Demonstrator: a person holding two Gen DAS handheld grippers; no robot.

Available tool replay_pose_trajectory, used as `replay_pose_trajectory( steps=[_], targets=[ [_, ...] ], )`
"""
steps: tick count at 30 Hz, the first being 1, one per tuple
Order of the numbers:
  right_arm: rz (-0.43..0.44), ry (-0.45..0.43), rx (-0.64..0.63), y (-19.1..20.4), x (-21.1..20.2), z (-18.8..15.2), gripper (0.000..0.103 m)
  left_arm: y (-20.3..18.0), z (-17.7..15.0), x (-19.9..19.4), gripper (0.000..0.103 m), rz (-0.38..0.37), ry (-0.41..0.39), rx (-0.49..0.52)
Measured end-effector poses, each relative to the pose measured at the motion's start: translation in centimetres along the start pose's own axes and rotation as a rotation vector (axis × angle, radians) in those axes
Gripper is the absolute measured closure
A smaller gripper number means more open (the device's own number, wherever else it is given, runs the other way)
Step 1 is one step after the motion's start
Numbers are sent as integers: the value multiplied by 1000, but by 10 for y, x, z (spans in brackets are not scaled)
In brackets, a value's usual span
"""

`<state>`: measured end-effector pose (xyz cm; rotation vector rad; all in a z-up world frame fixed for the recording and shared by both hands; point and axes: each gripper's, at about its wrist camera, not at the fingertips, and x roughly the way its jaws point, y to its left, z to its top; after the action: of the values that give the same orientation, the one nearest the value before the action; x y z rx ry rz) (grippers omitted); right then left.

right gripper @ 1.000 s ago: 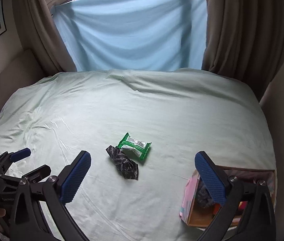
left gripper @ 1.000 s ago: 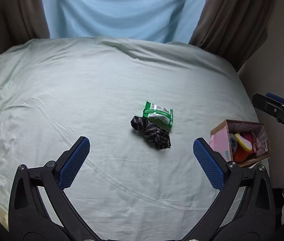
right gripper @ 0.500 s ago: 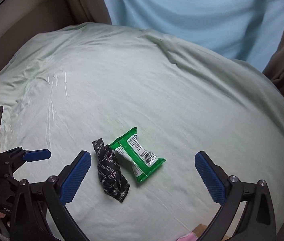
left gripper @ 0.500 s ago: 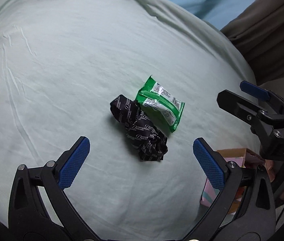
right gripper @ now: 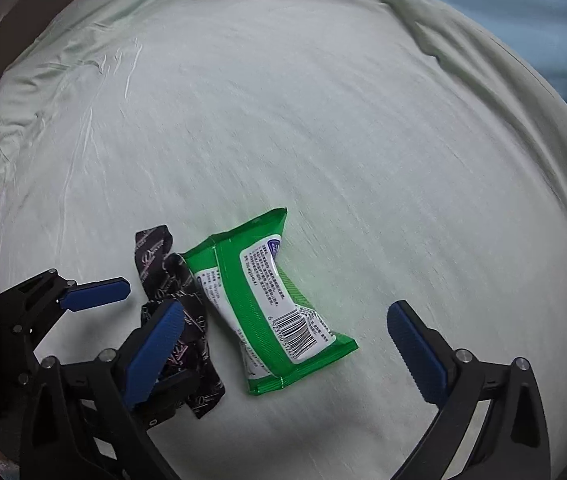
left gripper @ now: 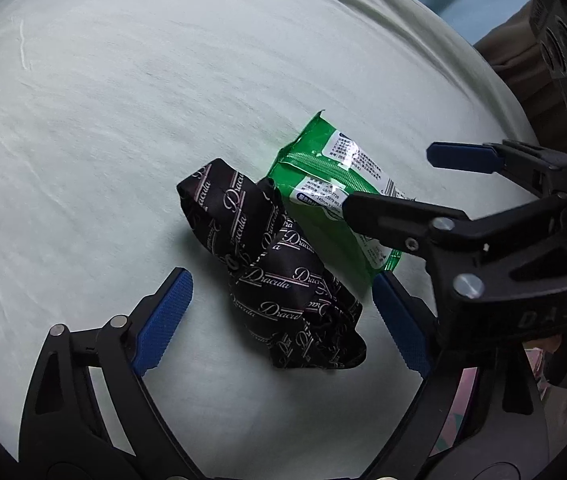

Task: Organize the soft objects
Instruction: 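Grasp the black scrunchie with left tool while right tool grasps the green packet, then carry scrunchie and green packet over the box with both tools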

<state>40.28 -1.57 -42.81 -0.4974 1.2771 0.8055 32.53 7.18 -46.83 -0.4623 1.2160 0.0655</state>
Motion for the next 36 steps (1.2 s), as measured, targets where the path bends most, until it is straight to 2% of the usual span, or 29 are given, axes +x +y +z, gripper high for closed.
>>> replay_pose_trajectory(
  steps=[2, 5, 8, 10, 11, 14, 18, 21, 26, 31, 36],
  targets=[
    [6, 32, -15, 0, 10, 1, 18, -2, -2, 5, 20, 13, -1, 13],
    [3, 56, -45, 4, 22, 2, 22, 1, -2, 12, 33, 19, 7, 1],
    [8, 77, -63, 8, 32, 3, 34, 3, 0, 18, 37, 17, 16, 3],
    [13, 87, -62, 11, 38, 4, 42, 8, 4, 14, 46, 14, 13, 19],
    [17, 92, -55, 13, 41, 4, 43, 8, 4, 14, 54, 4, 19, 27],
    [19, 83, -36, 16, 43, 3, 45, 10, 4, 12, 60, -6, 23, 34],
    [21, 67, 0, 14, 40, 2, 55, 15, 3, 7, 70, -24, 27, 24],
    [19, 55, 19, 14, 38, 1, 61, 15, 2, 2, 73, -16, 22, 30],
    [4, 23, 47, 21, 26, -4, 62, 15, 5, -11, 75, -26, 9, 33],
    [-6, -8, 105, 28, 5, -4, 63, 10, 7, -47, 75, -33, -31, 53],
    [-24, -64, 170, 48, -38, -10, 63, 5, 8, -96, 75, -39, -85, 97]
  ],
)
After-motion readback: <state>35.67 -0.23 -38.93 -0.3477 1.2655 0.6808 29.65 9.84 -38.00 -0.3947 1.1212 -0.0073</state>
